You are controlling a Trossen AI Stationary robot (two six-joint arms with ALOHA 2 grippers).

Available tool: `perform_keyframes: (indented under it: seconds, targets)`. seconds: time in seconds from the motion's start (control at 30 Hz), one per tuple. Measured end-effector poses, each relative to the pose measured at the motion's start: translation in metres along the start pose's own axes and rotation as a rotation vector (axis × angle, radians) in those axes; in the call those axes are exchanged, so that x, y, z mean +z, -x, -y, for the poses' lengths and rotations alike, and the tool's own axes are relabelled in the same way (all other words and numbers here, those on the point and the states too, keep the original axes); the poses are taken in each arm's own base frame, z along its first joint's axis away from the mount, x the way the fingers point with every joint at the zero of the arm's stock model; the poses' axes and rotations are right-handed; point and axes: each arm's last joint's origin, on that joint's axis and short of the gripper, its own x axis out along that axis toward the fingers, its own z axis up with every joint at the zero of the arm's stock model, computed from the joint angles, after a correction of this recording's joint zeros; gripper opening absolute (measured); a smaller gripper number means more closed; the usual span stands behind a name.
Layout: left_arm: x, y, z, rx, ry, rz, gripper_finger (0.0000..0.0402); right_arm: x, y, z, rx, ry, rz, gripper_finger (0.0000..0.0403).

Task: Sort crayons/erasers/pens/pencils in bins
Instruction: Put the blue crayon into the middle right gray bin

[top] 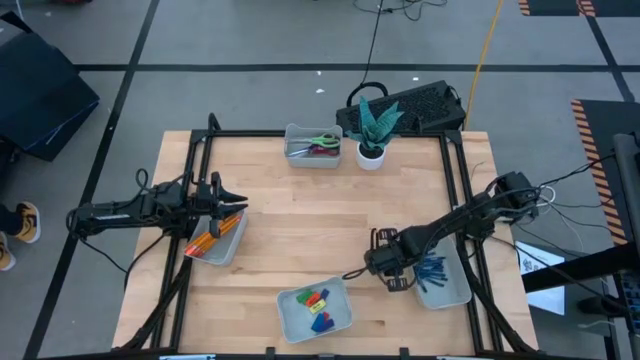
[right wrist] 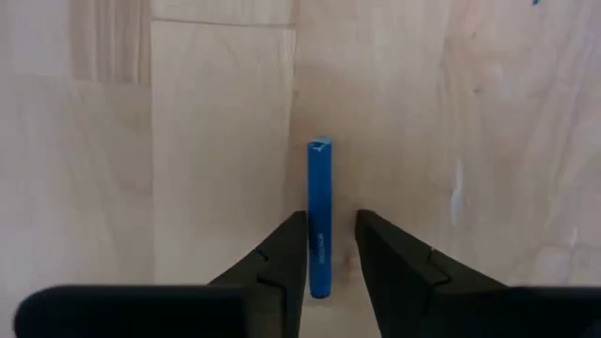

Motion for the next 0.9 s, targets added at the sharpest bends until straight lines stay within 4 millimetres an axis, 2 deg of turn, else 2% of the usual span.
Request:
perform_keyframes:
  seconds: [0.27, 0.43, 0.57, 0.77, 0.9]
  targets:
    - [0.0, 0.0, 0.0, 0.0, 0.0, 0.0, 0.0088, -0.017, -0.014, 0.002, -0.044, 0.072, -0.032, 0.0055]
    - [0.0, 0.0, 0.0, 0.0, 0.0, 0.0, 0.0088, -0.022, -0.017, 0.003, -0.054, 0.075, -0.049, 0.002]
    - [0.0, 0.0, 0.0, 0.0, 0.0, 0.0, 0.0088, -0.022, -0.016, 0.004, -0.062, 0.074, -0.038, 0.0013]
    - [0.0, 0.0, 0.0, 0.0, 0.0, 0.0, 0.0088, -0.017, 0.012, 0.002, -0.057, 0.064, 0.072, 0.002]
    - [0.0, 0.0, 0.0, 0.0, 0.0, 0.0, 0.0088, -0.013, 0.053, 0.001, -0.057, 0.017, 0.165, 0.0018]
